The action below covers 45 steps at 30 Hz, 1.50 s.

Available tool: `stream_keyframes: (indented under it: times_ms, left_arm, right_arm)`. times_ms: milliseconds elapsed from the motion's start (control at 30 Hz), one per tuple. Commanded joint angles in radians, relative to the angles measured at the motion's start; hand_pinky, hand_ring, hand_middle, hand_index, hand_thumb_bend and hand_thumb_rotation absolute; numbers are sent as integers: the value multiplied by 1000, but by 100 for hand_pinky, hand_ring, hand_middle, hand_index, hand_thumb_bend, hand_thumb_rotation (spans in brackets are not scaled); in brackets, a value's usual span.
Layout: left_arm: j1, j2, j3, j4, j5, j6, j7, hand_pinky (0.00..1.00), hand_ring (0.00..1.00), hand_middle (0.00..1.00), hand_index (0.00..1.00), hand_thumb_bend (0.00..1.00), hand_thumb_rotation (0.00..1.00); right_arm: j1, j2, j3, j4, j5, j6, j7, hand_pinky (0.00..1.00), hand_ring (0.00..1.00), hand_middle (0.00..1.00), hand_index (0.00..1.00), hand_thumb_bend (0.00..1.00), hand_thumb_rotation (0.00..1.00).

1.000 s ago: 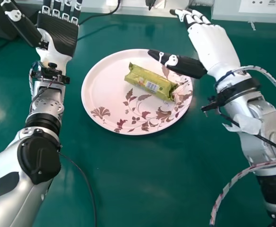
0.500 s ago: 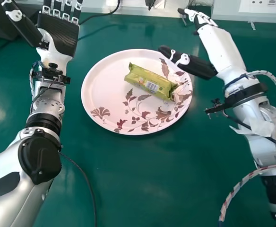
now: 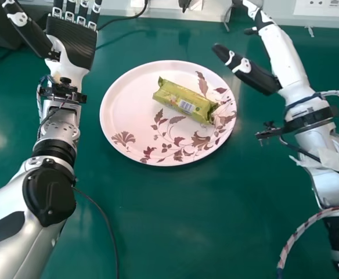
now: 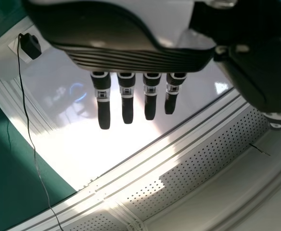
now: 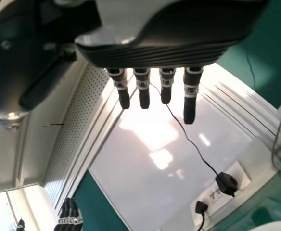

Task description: Pick up biscuit and place it in the plate

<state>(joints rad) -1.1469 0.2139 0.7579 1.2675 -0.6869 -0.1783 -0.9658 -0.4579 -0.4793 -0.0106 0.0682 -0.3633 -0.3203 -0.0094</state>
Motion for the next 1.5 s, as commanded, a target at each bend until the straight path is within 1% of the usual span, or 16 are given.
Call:
stream_keyframes:
  times_ms: [0, 133, 267, 367, 433, 567, 667, 733, 867, 1133, 1267, 1367, 1467]
  left_arm:
    - [8, 1, -8, 0, 3, -2, 2, 72, 86, 91, 96, 96, 85]
    - [8, 0, -8, -1, 2, -2, -1, 71, 86, 93, 96, 97, 85]
    - [7, 0, -6, -1, 0, 3, 1, 72, 87, 96, 97, 97, 83]
    - [7, 0, -6, -1, 0, 3, 7, 77, 89, 97, 97, 100, 82]
    - [7, -2, -8, -2, 3, -3, 15, 78, 89, 97, 97, 100, 83]
    - [7, -2, -9, -2, 4, -8, 10, 77, 89, 96, 97, 98, 83]
    - [7, -1, -9, -2, 4, -10, 10, 77, 88, 97, 98, 96, 83]
    - [8, -1, -7, -2, 2, -9, 13, 77, 88, 97, 98, 96, 84]
    - [8, -3, -7, -3, 2, -14, 21, 76, 87, 97, 99, 100, 88]
    - [6, -1, -1, -1, -5, -9, 22, 80, 88, 97, 99, 100, 88]
    - [8, 1, -1, -1, -5, -3, 20, 84, 90, 98, 99, 100, 85]
    - [9, 2, -1, -1, -3, -9, 28, 87, 90, 99, 99, 99, 82]
    - [9, -1, -6, -2, 4, -28, 35, 89, 91, 99, 98, 100, 82]
  right_arm:
    - [19, 9, -19, 5, 20, -11, -11, 79, 96, 100, 100, 100, 70]
    - [24, 24, -37, 33, 90, -44, 10, 81, 97, 100, 100, 100, 72]
    - [28, 45, -52, 47, 163, -53, 32, 81, 97, 100, 100, 100, 70]
    - [26, 56, -66, 68, 218, -72, 57, 82, 97, 100, 100, 100, 69]
    - [24, 57, -70, 79, 232, -88, 64, 80, 96, 100, 100, 100, 70]
    - [20, 67, -84, 108, 273, -130, 82, 80, 96, 100, 100, 99, 73]
    - [15, 71, -91, 133, 308, -163, 104, 82, 97, 100, 100, 100, 71]
    - [11, 72, -95, 150, 323, -182, 116, 82, 97, 100, 100, 100, 71]
    - [6, 82, -107, 186, 371, -208, 144, 80, 97, 100, 100, 100, 72]
    - [11, 112, -136, 206, 500, -205, 221, 80, 97, 100, 100, 100, 70]
    - [12, 128, -153, 216, 566, -197, 267, 83, 97, 100, 100, 100, 70]
    - [15, 140, -166, 220, 612, -182, 297, 82, 96, 100, 100, 100, 70]
    - [17, 158, -182, 222, 656, -165, 317, 84, 97, 100, 100, 100, 71]
